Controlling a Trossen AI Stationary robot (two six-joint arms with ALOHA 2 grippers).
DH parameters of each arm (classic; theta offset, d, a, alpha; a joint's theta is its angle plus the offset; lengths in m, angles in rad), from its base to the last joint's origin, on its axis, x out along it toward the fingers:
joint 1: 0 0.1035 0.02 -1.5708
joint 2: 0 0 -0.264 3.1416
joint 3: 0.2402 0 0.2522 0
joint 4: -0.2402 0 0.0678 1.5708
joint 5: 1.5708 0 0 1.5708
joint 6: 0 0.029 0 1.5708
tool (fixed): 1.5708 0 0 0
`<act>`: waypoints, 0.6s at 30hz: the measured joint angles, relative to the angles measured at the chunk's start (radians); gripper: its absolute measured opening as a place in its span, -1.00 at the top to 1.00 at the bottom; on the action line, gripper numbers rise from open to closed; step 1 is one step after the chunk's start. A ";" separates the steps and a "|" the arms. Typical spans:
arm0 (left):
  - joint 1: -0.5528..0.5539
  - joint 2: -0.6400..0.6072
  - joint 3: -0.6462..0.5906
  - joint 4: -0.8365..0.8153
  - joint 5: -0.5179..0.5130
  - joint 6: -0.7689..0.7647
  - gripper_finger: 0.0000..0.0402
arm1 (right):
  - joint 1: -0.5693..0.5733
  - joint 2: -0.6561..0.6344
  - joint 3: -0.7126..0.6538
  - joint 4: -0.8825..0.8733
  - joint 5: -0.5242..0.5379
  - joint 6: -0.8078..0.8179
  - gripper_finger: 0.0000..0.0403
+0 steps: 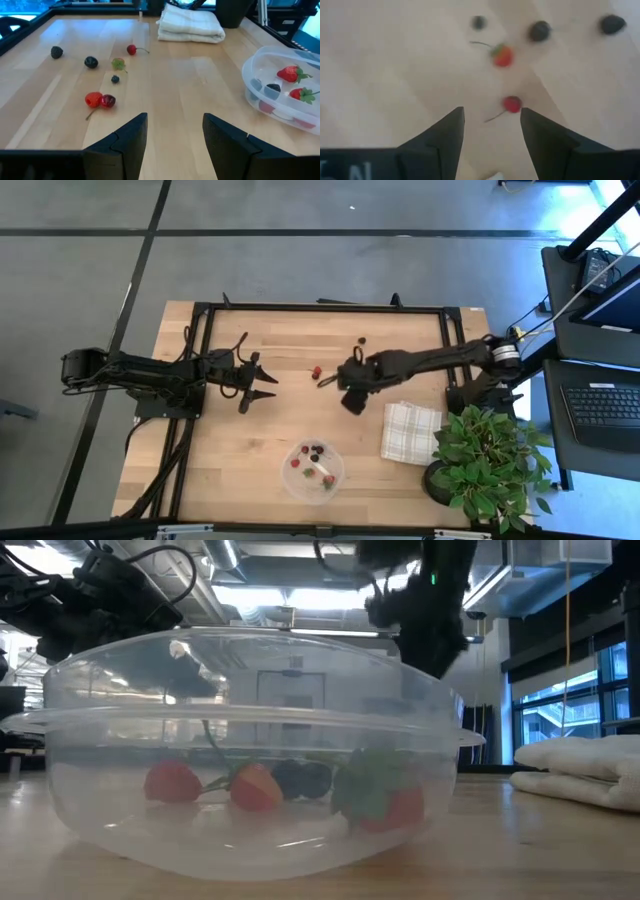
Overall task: Pick and placing Produce into tupperware
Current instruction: Put the dark red cherry in the bottom transparent bin
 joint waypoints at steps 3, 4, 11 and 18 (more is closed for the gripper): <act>0.000 0.000 0.000 -0.004 0.000 0.000 0.08 | -0.049 -0.020 -0.078 0.041 0.003 0.023 0.02; 0.000 0.000 0.000 -0.004 0.001 0.000 0.08 | -0.062 -0.022 -0.095 0.041 0.004 0.029 0.02; 0.000 0.000 0.000 -0.004 0.000 0.001 0.08 | -0.119 -0.022 -0.180 0.095 0.002 0.157 0.02; 0.000 0.000 0.000 -0.004 0.000 0.001 0.08 | -0.125 -0.018 -0.225 0.236 0.003 0.150 0.02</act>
